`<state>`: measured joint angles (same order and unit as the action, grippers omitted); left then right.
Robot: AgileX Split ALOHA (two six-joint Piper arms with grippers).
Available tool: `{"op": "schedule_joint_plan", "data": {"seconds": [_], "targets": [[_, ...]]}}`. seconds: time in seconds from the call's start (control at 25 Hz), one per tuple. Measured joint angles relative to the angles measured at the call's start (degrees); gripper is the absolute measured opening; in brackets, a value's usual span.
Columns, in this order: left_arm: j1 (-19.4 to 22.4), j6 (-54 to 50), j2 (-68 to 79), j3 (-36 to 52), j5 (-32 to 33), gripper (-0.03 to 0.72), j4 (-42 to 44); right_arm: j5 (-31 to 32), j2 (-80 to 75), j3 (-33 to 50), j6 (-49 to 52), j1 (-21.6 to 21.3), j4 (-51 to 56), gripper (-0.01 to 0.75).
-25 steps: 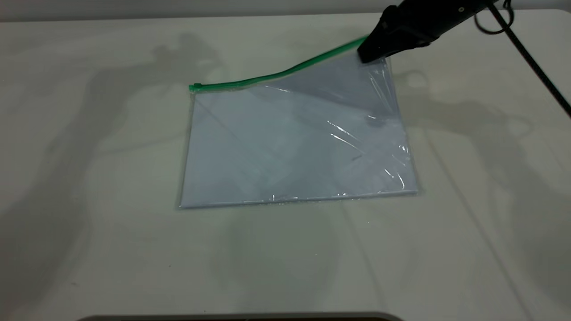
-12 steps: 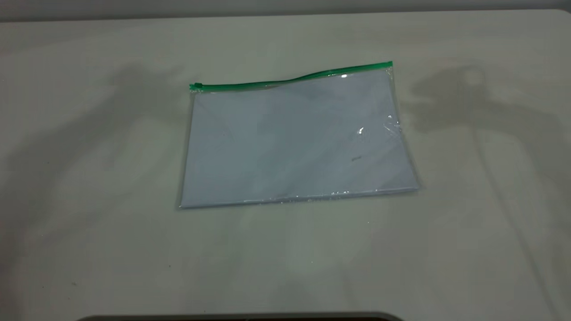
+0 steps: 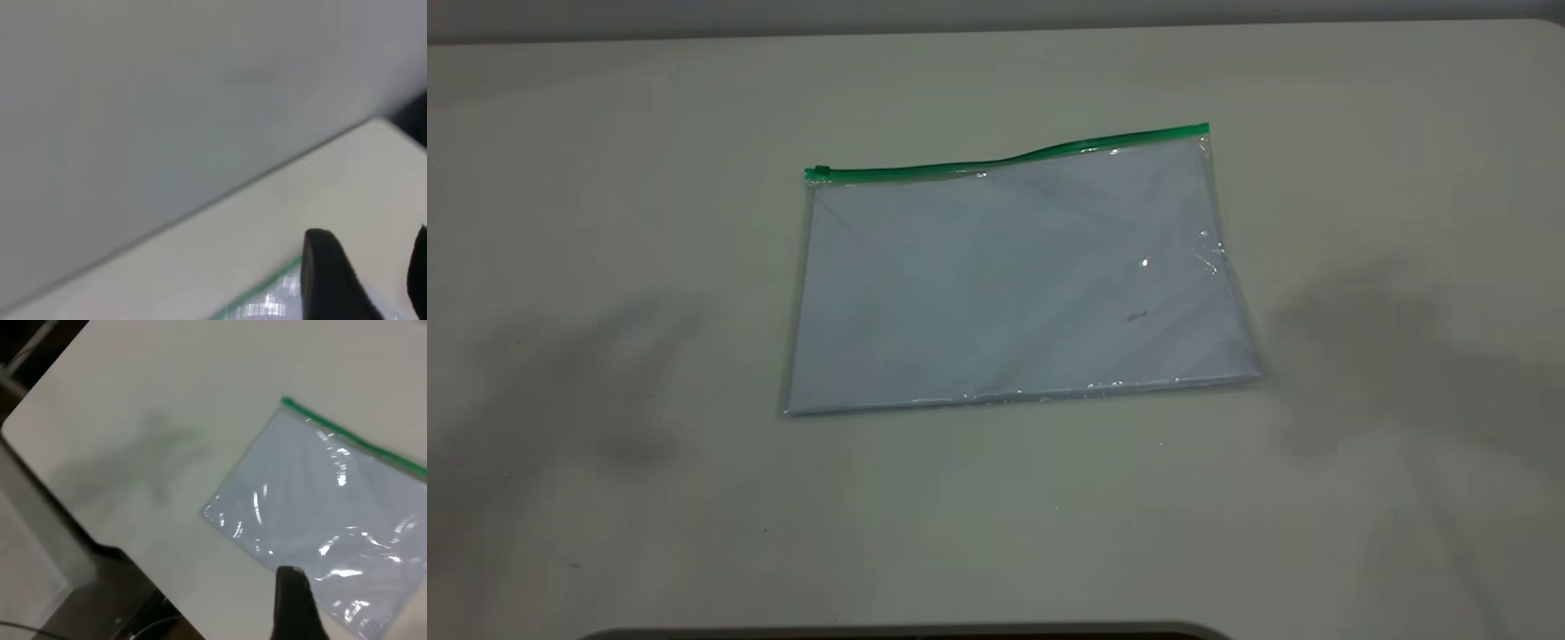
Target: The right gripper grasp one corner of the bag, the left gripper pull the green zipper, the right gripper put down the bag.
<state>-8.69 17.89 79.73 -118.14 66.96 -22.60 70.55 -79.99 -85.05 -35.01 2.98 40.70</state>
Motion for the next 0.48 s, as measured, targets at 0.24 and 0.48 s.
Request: {"op": "schedule_joint_plan", "data": {"seconds": [0.24,0.48], "targets": [[0.0,-1.4,-19.4,22.2,0.0,0.356,7.5,0.2,14.0,0.1,12.1,0.0,-9.7,0.516],[0.0,-5.9,-37.8,41.8,0.0,0.356,16.1,0.2,28.8,4.6,19.8,0.0,-18.1,0.51]]}}
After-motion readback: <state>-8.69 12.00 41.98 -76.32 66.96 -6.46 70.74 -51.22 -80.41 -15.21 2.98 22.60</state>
